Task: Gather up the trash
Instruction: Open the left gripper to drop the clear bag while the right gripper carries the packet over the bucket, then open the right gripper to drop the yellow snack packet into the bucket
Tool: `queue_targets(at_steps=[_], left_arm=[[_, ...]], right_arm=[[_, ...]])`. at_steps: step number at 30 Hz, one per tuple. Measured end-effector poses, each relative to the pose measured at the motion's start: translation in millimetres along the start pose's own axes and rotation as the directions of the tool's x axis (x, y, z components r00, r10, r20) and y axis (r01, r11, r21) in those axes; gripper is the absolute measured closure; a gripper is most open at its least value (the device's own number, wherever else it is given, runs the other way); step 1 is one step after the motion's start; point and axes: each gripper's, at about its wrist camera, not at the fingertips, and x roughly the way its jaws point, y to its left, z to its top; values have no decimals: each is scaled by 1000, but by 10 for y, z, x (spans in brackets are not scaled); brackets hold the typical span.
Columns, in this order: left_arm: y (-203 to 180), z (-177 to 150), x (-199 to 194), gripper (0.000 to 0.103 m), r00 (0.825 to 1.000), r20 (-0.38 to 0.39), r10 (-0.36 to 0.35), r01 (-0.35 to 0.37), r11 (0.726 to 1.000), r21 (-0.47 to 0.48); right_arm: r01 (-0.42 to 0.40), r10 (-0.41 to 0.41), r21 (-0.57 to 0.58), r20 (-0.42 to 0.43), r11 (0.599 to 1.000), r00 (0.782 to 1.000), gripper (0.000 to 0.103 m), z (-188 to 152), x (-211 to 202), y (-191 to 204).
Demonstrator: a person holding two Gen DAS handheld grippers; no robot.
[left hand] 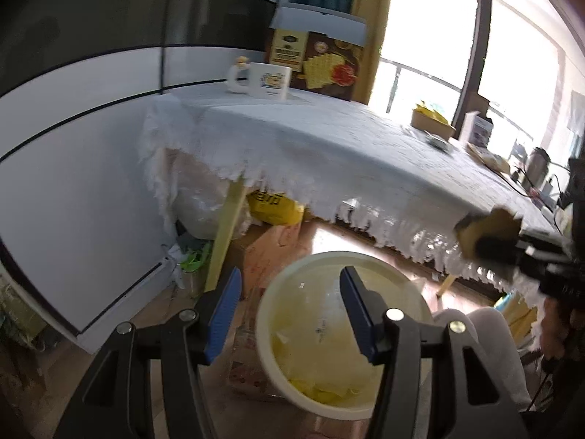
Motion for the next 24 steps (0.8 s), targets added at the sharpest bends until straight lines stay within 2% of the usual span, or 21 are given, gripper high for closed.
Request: queue_targets(at_steps=[2, 6, 9, 11, 12, 16, 24], left_arm=[[80, -7, -19, 47, 1000, 7, 11, -11, 1000, -15], [202, -40, -42, 47, 1000, 11, 25, -24, 999, -34], [259, -46, -55, 46, 999, 12, 36, -36, 999, -40], [273, -49, -62, 46, 999, 14, 36, -36, 998, -46], [277, -50, -67, 46, 999, 15, 38, -37, 998, -48], [256, -44, -72, 46, 999, 12, 34, -34, 999, -42], [109, 2, -110, 46, 1000, 19, 20, -20, 1000, -8]], right_arm=[[-52, 52, 15, -39, 999, 998, 82, -17, 188, 66], [-79, 81, 30, -85, 996, 993, 76, -31, 443, 186], [-86, 89, 30, -110, 996, 990, 69, -25, 550, 218], [-91, 93, 20, -139, 996, 986, 58, -35, 609, 247], [-89, 90, 13, -149, 996, 985, 56, -51, 625, 256], [-78, 76, -6, -174, 997, 982, 56, -110, 650, 257], [-40, 42, 13, -147, 999, 988, 56, -138, 458, 115]])
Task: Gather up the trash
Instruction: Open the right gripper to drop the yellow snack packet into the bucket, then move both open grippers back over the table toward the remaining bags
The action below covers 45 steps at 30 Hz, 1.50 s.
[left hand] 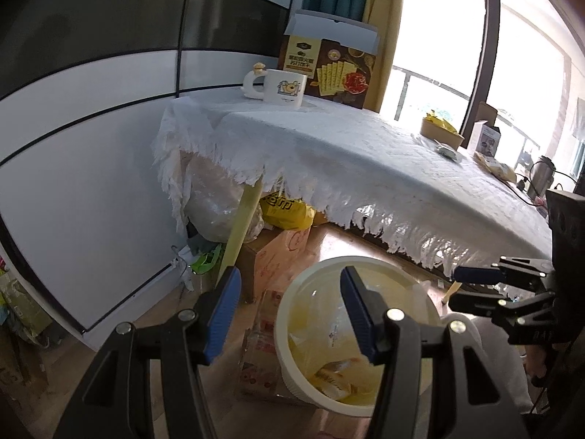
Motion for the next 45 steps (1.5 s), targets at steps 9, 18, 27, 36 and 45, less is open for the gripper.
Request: queue_targets(at_steps=[9, 18, 27, 36, 45], left_arm=[[-323, 112, -28, 46, 999, 17, -33, 32, 998, 60], [-795, 258, 73, 46, 996, 17, -87, 84, 988, 131], [-1212, 381, 229, 46, 990, 17, -140, 135, 975, 175], [-1495, 637, 375, 45, 984, 44, -174, 160, 962, 220], [-1677, 936, 585, 45, 976, 90, -200, 172, 952, 255]], right_arm=[[62, -64, 52, 44, 997, 997, 56, -132, -343, -280], [128, -137, 89, 105, 988, 985, 56, -209, -761, -581], [184, -203, 132, 148, 974, 968, 56, -259, -1084, -952], [249, -276, 155, 188, 956, 943, 56, -169, -1371, -1285], [326, -351, 149, 195, 934, 916, 56, 131, -1544, -1767]])
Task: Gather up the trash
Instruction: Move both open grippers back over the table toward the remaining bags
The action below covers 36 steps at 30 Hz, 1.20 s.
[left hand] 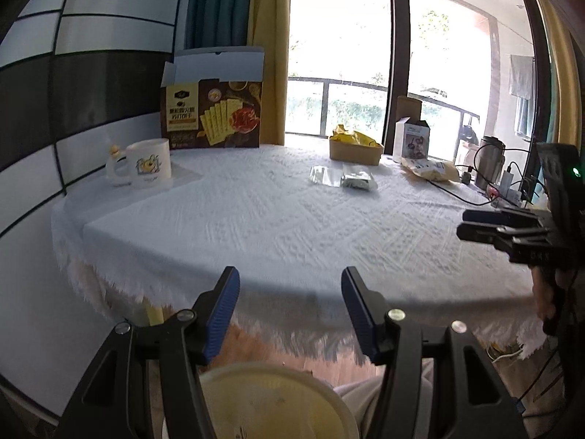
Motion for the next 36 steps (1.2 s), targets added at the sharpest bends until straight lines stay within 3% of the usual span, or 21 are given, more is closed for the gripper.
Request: queue_targets(at_steps=[9, 18, 28, 36], left_arm=[[209, 210, 444, 44, 1000, 13, -5, 5, 1000, -22], [467, 482, 934, 44, 1000, 17, -3, 3, 1000, -29], [567, 604, 1340, 44, 1000, 9, -8, 8, 999, -50], [574, 570, 1398, 43, 1000, 15, -14, 15, 998, -57]], right_arm=[[104, -104, 8, -51, 995, 993, 56, 548, 498, -591], [160, -152, 56, -119, 986, 981, 56, 1010, 1162, -1127], [170, -111, 254, -229, 952, 967, 56, 1191, 2011, -1782], [106, -13, 386, -235, 916, 972, 56, 1256, 2395, -2030]])
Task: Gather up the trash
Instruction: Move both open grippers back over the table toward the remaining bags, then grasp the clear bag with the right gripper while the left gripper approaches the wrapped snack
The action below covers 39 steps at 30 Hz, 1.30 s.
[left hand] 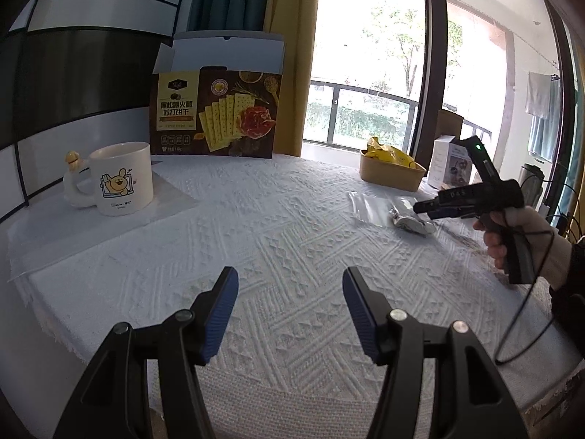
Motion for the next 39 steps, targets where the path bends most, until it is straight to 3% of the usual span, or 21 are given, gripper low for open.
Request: queue_targets(at_steps=[7, 8, 9, 13, 19, 24, 28, 33, 39], left_arm=[[50, -61, -31, 43, 1000, -8, 10, -10, 1000, -17], [51, -70, -44, 43, 1000, -8, 11, -11, 1000, -20], [53, -78, -58, 43, 1000, -7, 11, -11, 1000, -22], [31, -97, -134, 43, 1000, -9, 5, -5, 1000, -26], [-64, -123, -353, 43, 1000, 3, -12, 12, 999, -34], [-237, -168, -592, 43, 999, 11, -39, 39, 998, -40], [-427, -265, -753, 42, 997, 0, -78, 78, 996, -39], [-694, -430, -879, 40, 991, -33, -126, 125, 992, -32], [-1112, -560, -879, 39, 979, -76, -188, 190, 982, 13]], right_arm=[[-80, 80, 39, 12, 996, 997, 58, 53, 91, 41], [-79, 79, 27, 8, 996, 997, 78, 43, 102, 67], [-80, 80, 22, -5, 997, 997, 89, 28, 119, 86], [-92, 92, 2, 15, 996, 996, 100, -68, 29, 166], [-129, 130, -21, 83, 991, 988, 102, -287, -458, 304], [-167, 169, -28, 127, 986, 977, 102, -657, -1002, 430], [-173, 173, -16, 163, 985, 971, 102, -1098, -1406, 443], [-209, 193, 77, 177, 975, 965, 102, -1789, -1795, 229], [-169, 139, 135, 206, 976, 969, 102, -2304, -2021, -40]])
